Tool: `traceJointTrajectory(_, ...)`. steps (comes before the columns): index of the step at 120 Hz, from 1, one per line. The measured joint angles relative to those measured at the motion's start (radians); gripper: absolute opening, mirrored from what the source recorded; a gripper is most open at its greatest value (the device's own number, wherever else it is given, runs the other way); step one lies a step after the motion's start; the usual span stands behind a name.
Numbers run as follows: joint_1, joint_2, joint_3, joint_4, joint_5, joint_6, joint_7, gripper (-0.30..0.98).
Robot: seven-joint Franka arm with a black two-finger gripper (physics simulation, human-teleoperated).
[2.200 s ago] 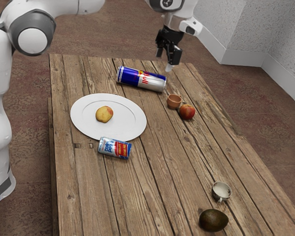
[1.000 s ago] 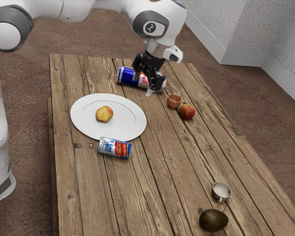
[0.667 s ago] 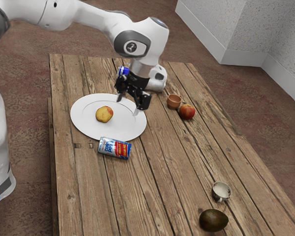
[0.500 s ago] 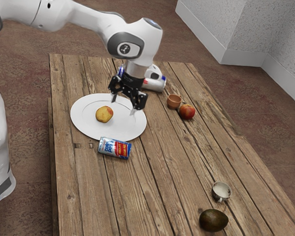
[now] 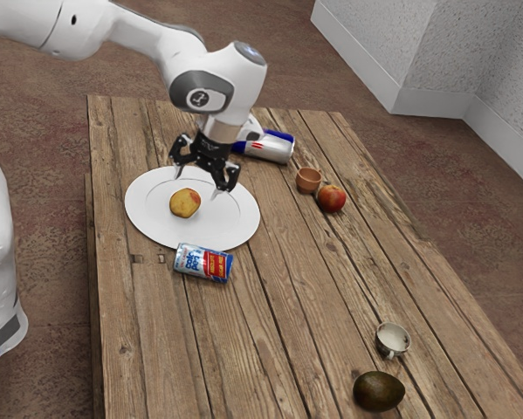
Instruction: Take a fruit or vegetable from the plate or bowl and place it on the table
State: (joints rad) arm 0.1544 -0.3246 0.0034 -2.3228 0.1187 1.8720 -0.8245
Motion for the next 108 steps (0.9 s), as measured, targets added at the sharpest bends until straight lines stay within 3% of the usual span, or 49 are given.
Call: traceJointTrajectory(108,0.027,0.006,0.014,-0.109,-0.025,0.135,-0.125,0.69)
